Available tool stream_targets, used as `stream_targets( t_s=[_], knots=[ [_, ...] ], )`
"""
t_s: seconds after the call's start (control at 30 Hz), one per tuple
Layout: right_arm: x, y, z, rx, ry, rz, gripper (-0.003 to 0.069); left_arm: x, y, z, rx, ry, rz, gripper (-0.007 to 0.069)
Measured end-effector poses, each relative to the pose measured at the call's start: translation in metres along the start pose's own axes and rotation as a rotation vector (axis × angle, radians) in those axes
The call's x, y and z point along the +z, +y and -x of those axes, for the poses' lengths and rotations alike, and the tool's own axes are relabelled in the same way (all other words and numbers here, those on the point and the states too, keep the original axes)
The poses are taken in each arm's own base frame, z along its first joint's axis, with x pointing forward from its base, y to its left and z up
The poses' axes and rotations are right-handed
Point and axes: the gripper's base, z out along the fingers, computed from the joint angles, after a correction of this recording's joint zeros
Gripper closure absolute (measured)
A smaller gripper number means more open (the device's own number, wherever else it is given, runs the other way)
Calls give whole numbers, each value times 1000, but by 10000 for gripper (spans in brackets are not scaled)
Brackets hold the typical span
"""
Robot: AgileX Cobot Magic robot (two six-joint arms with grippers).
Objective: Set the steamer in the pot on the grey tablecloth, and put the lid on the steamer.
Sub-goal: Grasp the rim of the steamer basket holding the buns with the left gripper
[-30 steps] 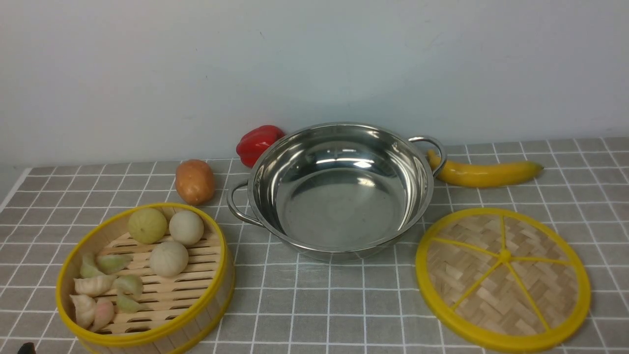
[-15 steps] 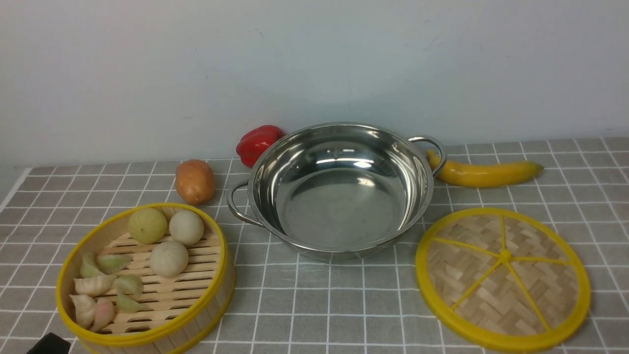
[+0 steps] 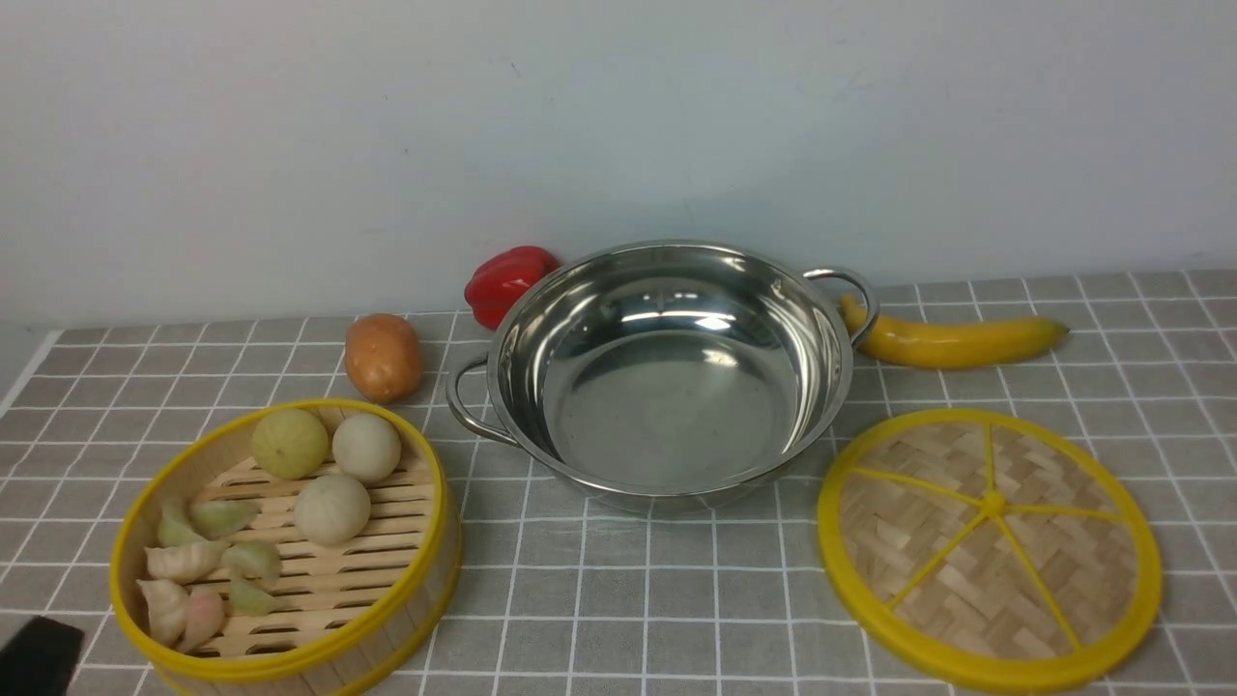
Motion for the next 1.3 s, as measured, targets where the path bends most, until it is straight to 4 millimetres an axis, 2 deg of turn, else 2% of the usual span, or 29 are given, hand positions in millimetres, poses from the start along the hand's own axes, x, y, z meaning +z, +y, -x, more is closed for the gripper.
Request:
stream_targets(
  t_s=[0.13,0.2,0.23,0.27,0.37,0.5,0.6,0.63,0.67,0.7,0.77,0.8,0.9,0.93,1.0,1.03,1.1,1.13,1.17,1.2,1.23,1.3],
  knots=[
    [0,1,0,69,3,15,416,-4,-20,24,167,-166,-69,382],
    [0,3,1,120,-9,32,416,-11,-39,42,379,-287,-109,382],
    [0,3,2,127,-16,37,416,-12,-42,45,414,-302,-114,382],
    [0,5,4,146,-45,55,416,-20,-59,57,564,-368,-134,382],
    [-2,13,12,110,-113,95,416,-22,-77,71,725,-410,-125,382],
    [-17,50,37,-160,-312,202,416,-6,-102,88,887,-331,-85,382],
    [-30,77,48,-391,-409,246,416,18,-110,92,909,-204,-49,382],
    [-34,87,51,-477,-435,255,416,30,-112,94,907,-149,-28,382],
    [-41,104,55,-620,-461,266,416,48,-111,95,896,-52,15,382],
    [-42,106,54,-638,-454,266,416,51,-111,96,891,-41,26,382],
    [-42,130,55,-822,-367,255,416,83,-102,100,840,117,133,382],
    [-42,130,54,-829,-353,253,416,86,-102,100,834,133,136,382],
    [-31,142,48,-933,-139,206,416,121,-79,112,715,310,305,382],
    [-25,143,43,-950,-4,170,416,134,-64,118,654,381,385,382],
    [-18,143,41,-955,109,125,416,147,-47,126,588,470,461,382],
    [-13,141,38,-949,202,90,416,157,-30,131,535,540,517,382],
    [-5,137,35,-934,308,46,416,172,-8,130,472,645,565,382],
    [-4,137,35,-932,318,39,416,175,-4,129,463,663,571,382],
    [-1,135,34,-924,353,24,416,182,9,123,437,733,588,382],
    [0,134,33,-922,369,18,416,184,14,121,434,757,590,382],
    [2,133,33,-926,385,9,416,192,32,111,418,854,600,382],
    [2,133,33,-946,390,11,416,199,51,102,420,935,602,382]
  ],
)
